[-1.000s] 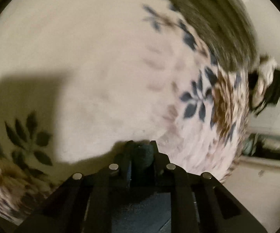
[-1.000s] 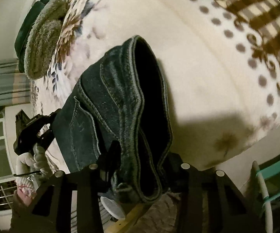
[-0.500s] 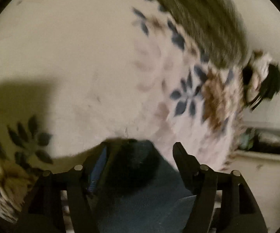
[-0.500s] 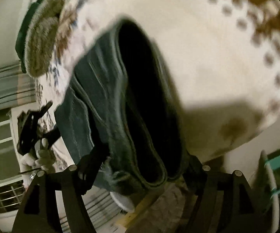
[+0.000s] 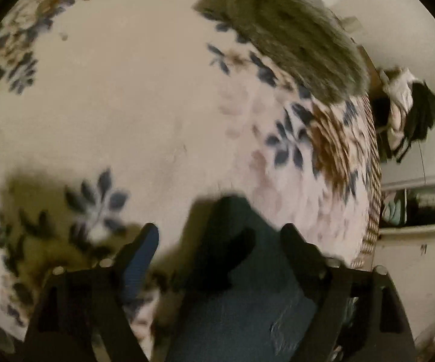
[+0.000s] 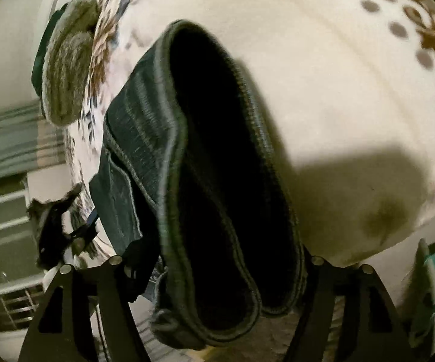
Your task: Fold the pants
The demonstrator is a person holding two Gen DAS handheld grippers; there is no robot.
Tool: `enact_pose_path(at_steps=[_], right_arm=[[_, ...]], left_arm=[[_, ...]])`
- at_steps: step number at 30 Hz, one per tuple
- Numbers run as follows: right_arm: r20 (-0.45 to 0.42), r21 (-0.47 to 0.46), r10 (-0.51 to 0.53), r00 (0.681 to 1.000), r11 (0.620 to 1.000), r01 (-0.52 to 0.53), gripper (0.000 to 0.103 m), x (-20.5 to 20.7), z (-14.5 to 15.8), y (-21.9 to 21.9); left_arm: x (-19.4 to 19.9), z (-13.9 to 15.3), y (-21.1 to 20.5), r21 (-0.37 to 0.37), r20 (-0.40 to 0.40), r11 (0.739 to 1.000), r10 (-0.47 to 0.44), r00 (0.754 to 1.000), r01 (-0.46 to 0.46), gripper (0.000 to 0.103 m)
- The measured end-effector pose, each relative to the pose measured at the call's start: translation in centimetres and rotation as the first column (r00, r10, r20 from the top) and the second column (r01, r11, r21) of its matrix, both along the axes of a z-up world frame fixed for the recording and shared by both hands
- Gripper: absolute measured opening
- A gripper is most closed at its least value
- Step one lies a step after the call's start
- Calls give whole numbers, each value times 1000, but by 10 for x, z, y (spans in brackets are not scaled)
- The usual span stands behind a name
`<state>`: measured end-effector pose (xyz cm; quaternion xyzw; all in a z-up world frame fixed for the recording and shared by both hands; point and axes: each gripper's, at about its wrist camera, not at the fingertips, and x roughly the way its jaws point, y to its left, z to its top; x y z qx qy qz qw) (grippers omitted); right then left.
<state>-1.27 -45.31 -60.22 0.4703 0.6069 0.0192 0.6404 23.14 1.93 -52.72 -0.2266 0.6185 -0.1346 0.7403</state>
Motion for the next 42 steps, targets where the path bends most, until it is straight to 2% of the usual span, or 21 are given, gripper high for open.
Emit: enact_pose_path(at_steps=[2,5,7,9,12,14,16,18,23,26,28,29,30,31,32,33,35,36,39,42], right_arm=[[-2,-8,3,1000,1000,-3,76,-1,0,3],[-12,9,-18,1000,1000,18,76,-2,-1,4],[-13,-29,8,1000,1000,-8,68,3,4,7],[-2,-57,51,999,997,-51,53,7,11,8],[26,-84,99,995,992,-97,46,19,27,10],[32,-93,133,991,987,-130,45,23,31,8],[5,-77,143,990,987,-143,52,21,25,5],[-28,-99,125,992,987,-127,74,9,18,-1],[-19,-15,42,999,999,-43,85,-13,2,-11],[-11,28,24,1000,999,-23,101,-5,-5,-8],[14,49,25,1000,998,-26,100,2,-4,-4],[30,41,38,999,998,-39,95,6,-2,0],[40,19,55,998,998,-56,77,8,0,4],[40,-16,72,997,997,-72,70,9,4,6],[55,-27,72,996,997,-70,57,8,8,5],[69,-17,55,996,998,-54,47,5,10,2],[92,-15,46,995,999,-45,41,0,18,2],[97,-36,62,993,998,-59,40,-1,24,4],[108,-61,68,992,996,-62,37,-2,41,6],[131,-52,54,990,997,-48,37,-2,63,3]], left_arm=[[-18,-7,-6,-29,-52,999,-31,998,30,82],[-43,-29,-15,-34,-127,997,-70,989,67,82],[-51,-39,-23,-49,-163,996,-75,984,68,82],[-59,-48,-28,-57,-181,995,-89,979,80,82],[-65,-48,-28,-52,-164,995,-87,983,80,82],[-66,-46,-25,-58,-163,995,-83,983,75,83],[-67,-46,-26,-58,-166,995,-90,982,81,82],[-67,-46,-25,-52,-167,994,-102,981,95,83],[-64,-50,-29,-59,-170,993,-109,979,100,85],[-62,-52,-35,-56,-169,993,-111,979,103,88],[-62,-51,-40,-37,-164,992,-123,979,118,88],[-62,-49,-42,-36,-155,991,-132,979,128,88],[-62,-48,-43,-29,-148,991,-137,979,134,81],[-63,-45,-43,-14,-138,991,-134,981,133,75],[-65,-42,-41,-6,-127,992,-127,984,127,61],[-67,-40,-37,-7,-121,993,-116,986,116,53],[-71,-33,-28,-39,-111,996,-90,990,86,34],[-73,-28,-28,-33,-99,995,-94,991,92,30],[-76,-6,-34,15,-61,993,-119,991,121,26],[-75,15,-32,13,-45,994,-111,993,112,25]])
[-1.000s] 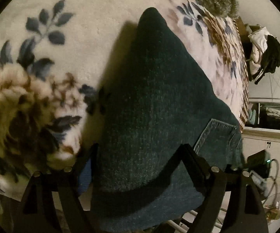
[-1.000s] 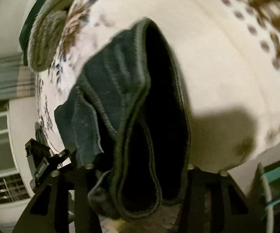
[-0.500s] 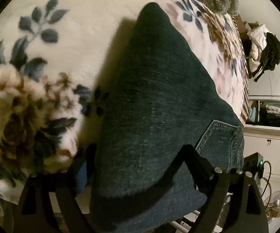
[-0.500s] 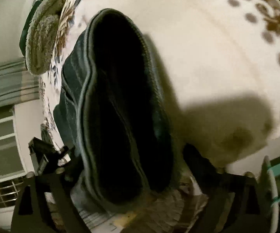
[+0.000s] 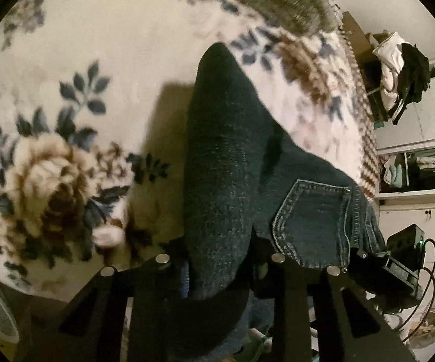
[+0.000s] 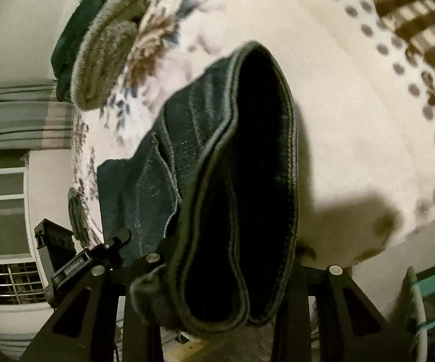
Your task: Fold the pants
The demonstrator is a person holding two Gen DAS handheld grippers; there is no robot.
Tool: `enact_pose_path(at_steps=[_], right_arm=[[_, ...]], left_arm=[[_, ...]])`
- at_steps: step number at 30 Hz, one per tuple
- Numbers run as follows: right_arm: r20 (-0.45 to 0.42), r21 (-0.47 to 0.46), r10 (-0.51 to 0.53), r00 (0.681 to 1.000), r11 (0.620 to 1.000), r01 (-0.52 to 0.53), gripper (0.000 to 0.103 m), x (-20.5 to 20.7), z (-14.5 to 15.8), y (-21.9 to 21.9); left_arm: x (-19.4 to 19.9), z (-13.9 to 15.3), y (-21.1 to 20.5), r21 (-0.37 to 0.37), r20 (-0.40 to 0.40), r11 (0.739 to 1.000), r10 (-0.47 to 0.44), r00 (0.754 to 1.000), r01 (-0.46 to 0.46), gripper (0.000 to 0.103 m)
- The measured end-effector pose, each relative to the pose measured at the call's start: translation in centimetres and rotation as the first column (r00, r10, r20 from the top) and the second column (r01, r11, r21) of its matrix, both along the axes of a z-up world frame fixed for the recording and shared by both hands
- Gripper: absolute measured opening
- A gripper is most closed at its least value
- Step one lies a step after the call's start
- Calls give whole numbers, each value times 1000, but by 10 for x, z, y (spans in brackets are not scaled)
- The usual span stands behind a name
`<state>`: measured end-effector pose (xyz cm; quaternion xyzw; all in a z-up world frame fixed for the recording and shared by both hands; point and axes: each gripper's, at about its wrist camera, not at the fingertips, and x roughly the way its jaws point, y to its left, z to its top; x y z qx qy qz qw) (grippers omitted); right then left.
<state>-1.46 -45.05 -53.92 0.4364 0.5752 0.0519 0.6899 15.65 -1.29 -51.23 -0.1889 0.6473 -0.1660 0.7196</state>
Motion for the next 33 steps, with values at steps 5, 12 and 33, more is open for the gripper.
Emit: enact_pose_path(at_steps=[5,12,33], right_arm=[[66,7,24,998,1000,-25,36,15,53,-1],[172,-20,60,983,998,-57,36,87,132,1],[200,-38,-2,980,999,10,36,469,86,31]], left_arm=[[10,56,5,-10,49,1000,27,998,-26,25],[64,129,4,-29,139,998,59,989,-56,24],[416,70,1,-28,172,999,23,985,-18,26]])
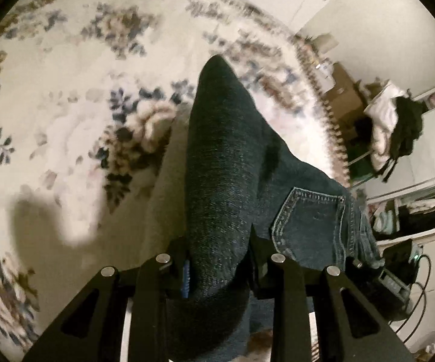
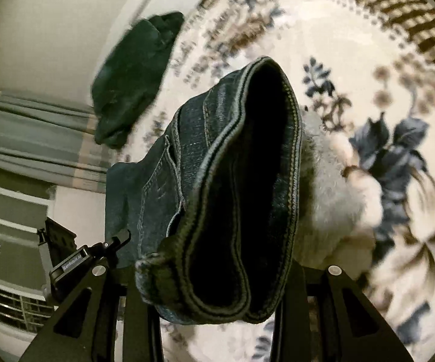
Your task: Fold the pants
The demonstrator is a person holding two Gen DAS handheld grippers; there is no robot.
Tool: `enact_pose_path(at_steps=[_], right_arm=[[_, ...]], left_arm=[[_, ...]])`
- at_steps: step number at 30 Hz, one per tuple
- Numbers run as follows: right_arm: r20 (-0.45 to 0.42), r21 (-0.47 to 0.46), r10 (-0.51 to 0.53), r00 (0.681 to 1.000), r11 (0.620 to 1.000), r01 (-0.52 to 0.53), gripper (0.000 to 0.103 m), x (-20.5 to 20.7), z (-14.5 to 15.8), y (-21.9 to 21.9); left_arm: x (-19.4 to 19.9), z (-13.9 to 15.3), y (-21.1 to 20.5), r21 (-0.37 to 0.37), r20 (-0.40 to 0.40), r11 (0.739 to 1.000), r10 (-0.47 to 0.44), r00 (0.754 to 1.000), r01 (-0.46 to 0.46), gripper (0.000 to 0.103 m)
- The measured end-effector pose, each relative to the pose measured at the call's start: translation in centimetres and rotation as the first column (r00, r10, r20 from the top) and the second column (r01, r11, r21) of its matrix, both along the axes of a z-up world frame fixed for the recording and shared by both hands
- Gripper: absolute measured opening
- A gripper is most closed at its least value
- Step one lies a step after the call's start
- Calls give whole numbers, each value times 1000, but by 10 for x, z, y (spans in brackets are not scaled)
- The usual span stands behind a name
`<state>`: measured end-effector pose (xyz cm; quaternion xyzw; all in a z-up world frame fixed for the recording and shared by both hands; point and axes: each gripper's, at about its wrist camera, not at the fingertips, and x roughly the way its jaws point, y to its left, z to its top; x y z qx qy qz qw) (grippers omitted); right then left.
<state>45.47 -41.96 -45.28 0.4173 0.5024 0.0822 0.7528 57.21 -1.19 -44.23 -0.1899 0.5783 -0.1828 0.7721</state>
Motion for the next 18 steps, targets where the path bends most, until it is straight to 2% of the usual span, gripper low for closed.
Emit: enact_pose_path(at_steps=[2,4,6,7,8,9,11,12,13,14,16,18], right_arm=[[-26,-1,5,1000,1000,-5,37,1,-16,-1],[-40,-13,15,999,1000,-15,39,2,-22,0],[-57,-34,17,998,999,-19,48,1,-23,0],[-65,-46,19,998,999,-22,49,2,-22,2],[-74,-69,24,997,997,-29,52,4,-20,3],[-83,-100,25,996,994,-34,60,3,-16,6],[-97,-160,34,995,986,-50,67,7,-11,8],[-104,-197,40,994,979,-59,71,7,-6,12],[-111,-246,41,993,967,-68,75,6,-1,15],[-112,-278,43,993,958,-73,81,5,4,17],[-112,-346,41,993,935,-77,85,2,17,22],[-111,-421,35,993,903,-79,98,-2,32,27]], left_arm=[[5,-23,2,20,-26,1000,-17,1000,17,33],[3,-28,4,25,-23,999,-24,999,24,39],[1,-26,4,51,-20,998,-24,1000,25,47],[-2,-24,3,75,-15,997,-24,1000,25,49],[-5,-19,-1,118,-7,993,-26,1000,27,51],[-6,-15,-4,156,-2,987,-32,999,32,57],[-10,-5,-16,278,8,960,-40,999,36,70],[-8,-4,-17,308,14,951,-44,999,37,75],[-10,-1,-21,343,25,938,-52,998,40,76],[-13,2,-25,373,35,927,-60,998,43,76],[-18,8,-31,417,47,908,-77,996,51,87],[-23,12,-37,446,55,893,-87,995,54,89]])
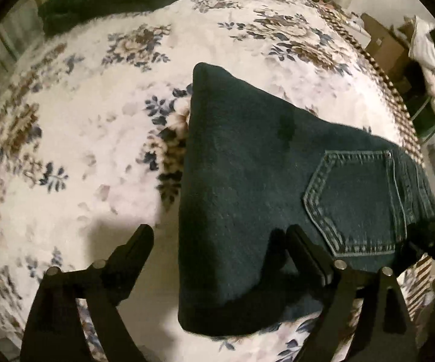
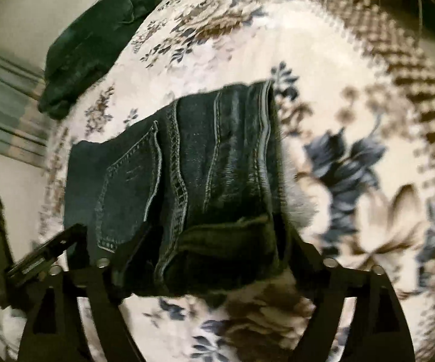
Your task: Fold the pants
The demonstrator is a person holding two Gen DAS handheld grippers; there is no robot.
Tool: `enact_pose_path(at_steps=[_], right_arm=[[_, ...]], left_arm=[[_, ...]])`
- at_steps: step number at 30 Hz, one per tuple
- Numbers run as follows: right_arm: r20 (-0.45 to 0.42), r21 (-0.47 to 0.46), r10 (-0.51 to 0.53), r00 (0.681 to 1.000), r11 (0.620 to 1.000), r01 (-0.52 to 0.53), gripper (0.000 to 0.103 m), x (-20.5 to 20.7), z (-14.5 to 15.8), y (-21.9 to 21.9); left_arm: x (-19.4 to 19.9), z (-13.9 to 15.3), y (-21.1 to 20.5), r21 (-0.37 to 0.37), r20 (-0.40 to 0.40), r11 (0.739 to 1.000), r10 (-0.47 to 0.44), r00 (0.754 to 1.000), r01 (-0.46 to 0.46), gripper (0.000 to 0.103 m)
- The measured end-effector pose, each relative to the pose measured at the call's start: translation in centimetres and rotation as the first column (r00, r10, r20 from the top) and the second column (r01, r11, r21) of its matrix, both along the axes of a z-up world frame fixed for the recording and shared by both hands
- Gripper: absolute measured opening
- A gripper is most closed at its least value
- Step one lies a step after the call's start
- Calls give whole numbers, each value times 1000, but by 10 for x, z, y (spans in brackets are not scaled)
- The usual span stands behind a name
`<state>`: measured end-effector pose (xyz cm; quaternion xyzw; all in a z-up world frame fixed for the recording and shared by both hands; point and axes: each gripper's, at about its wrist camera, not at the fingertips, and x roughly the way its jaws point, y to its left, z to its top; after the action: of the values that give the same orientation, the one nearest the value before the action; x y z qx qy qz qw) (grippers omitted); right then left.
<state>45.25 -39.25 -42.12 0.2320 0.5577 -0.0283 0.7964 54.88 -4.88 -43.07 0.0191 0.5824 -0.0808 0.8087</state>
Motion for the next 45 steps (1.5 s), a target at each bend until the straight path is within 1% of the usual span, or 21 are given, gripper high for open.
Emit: enact_pose_path(at_steps=[1,2,3,5,7,9,13,15,17,19,22,26,28,30,35,40,45], right_arm=[[6,-41,4,1000,999,-3,100,-2,7,4],[9,-114,4,1000,994,-3,103,-7,17,9],[15,-185,6,1000,983,-3,103,-11,24,14],[29,-294,8,1000,956,1,103,-22,40,25],[40,-359,16,999,933,-1,103,-30,51,32],[44,-385,23,999,923,-4,103,-39,63,39],[74,-395,34,997,918,-2,103,-61,87,46],[96,-398,38,995,917,3,103,-75,104,50],[113,-396,44,993,918,4,103,-91,124,55],[129,-398,48,990,917,7,103,-107,145,59],[161,-421,57,985,907,16,103,-137,185,63],[202,-440,64,977,897,33,103,-187,247,69],[224,-440,62,973,897,44,103,-211,276,69],[246,-449,59,968,891,60,103,-237,306,71],[297,-464,77,952,883,73,103,-297,375,78],[354,-510,125,927,857,79,103,-353,439,91],[379,-517,143,914,852,81,103,-393,482,100]], left_arm=[[-4,2,-2,8,5,1000,-4,1000,4,89],[-7,5,-4,15,13,1000,-2,1000,2,89],[-9,7,-5,16,18,1000,-3,1000,2,89],[-15,11,-9,22,33,1000,-3,999,3,89],[-24,20,-13,24,54,1000,-3,999,2,89],[-32,30,-16,35,78,999,-1,997,-2,89],[-52,53,-19,49,128,999,-1,992,-6,89],[-66,69,-19,46,147,999,2,989,-9,89],[-81,86,-19,41,163,999,8,987,-15,89],[-101,110,-19,37,186,999,16,982,-23,89],[-129,139,-20,25,207,999,29,978,-35,89],[-179,192,-23,9,242,999,36,970,-39,89],[-197,213,-24,7,258,999,37,965,-40,89],[-222,243,-26,4,288,999,35,957,-38,89],[-275,303,-29,6,358,999,29,933,-33,89],[-318,345,-24,-6,398,999,52,916,-54,89],[-352,374,-17,-35,405,997,80,911,-72,90]])
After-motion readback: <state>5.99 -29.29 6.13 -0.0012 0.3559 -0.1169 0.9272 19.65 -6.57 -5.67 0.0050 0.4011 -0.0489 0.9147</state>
